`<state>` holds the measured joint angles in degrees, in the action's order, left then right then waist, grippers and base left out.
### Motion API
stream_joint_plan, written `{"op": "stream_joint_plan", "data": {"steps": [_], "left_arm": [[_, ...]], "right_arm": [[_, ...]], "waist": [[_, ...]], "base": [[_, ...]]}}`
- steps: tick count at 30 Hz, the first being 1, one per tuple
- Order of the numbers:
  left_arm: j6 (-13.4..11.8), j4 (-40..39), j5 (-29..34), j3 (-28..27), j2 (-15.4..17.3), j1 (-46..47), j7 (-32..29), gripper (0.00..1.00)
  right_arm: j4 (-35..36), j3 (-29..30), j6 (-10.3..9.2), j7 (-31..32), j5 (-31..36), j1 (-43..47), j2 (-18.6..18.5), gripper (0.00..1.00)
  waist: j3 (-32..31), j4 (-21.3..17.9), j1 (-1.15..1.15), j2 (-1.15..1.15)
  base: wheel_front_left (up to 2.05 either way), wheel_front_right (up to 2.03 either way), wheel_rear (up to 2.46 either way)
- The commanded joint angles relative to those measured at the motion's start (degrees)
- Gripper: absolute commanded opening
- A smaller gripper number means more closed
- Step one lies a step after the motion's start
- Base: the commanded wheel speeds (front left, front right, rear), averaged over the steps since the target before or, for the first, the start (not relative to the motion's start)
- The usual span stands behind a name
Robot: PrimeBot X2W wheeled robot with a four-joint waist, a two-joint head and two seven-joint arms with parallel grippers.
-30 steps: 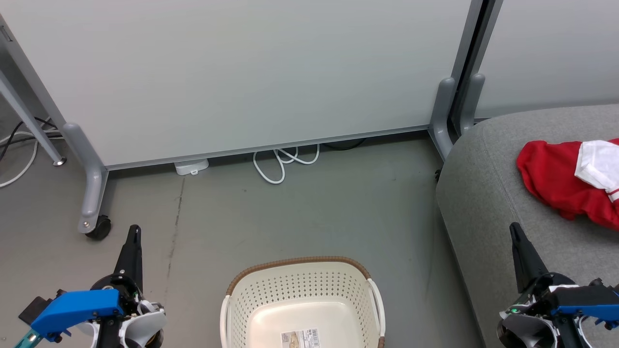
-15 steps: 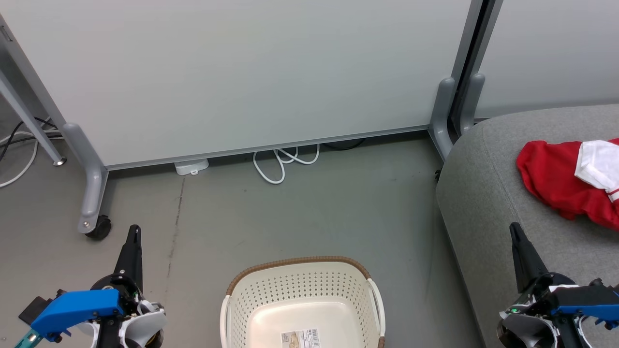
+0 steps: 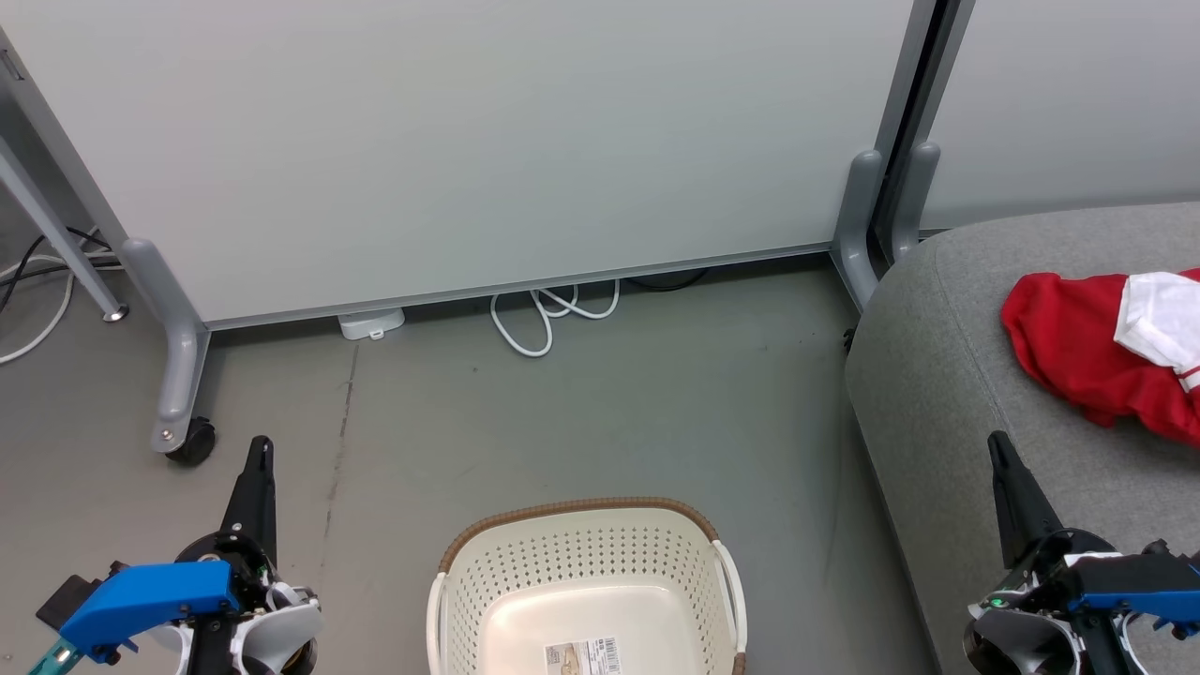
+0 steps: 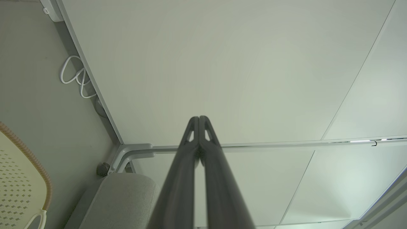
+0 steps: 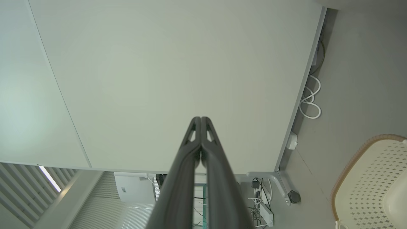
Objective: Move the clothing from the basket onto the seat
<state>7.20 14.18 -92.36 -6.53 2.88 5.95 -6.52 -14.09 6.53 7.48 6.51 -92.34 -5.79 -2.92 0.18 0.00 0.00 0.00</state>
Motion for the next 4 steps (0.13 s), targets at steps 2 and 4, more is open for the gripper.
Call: {"op": "stream_joint_plan", "data": {"steps": [2,4], "left_arm": [[0.55,-0.25,-0.11,-0.12,-0.01,0.54,-0.23,0.0],[0.54,-0.25,-0.11,-0.11,-0.01,0.54,-0.23,0.0]], "right_arm": [[0.14,0.08,0.02,0.25,-0.15,-0.79,0.11,0.0],[0.14,0.08,0.02,0.25,-0.15,-0.79,0.11,0.0]], "waist": [[0.0,0.0,0.0,0.0],[0.0,0.0,0.0,0.0]], "base": [[0.0,0.0,0.0],[0.0,0.0,0.0]]}}
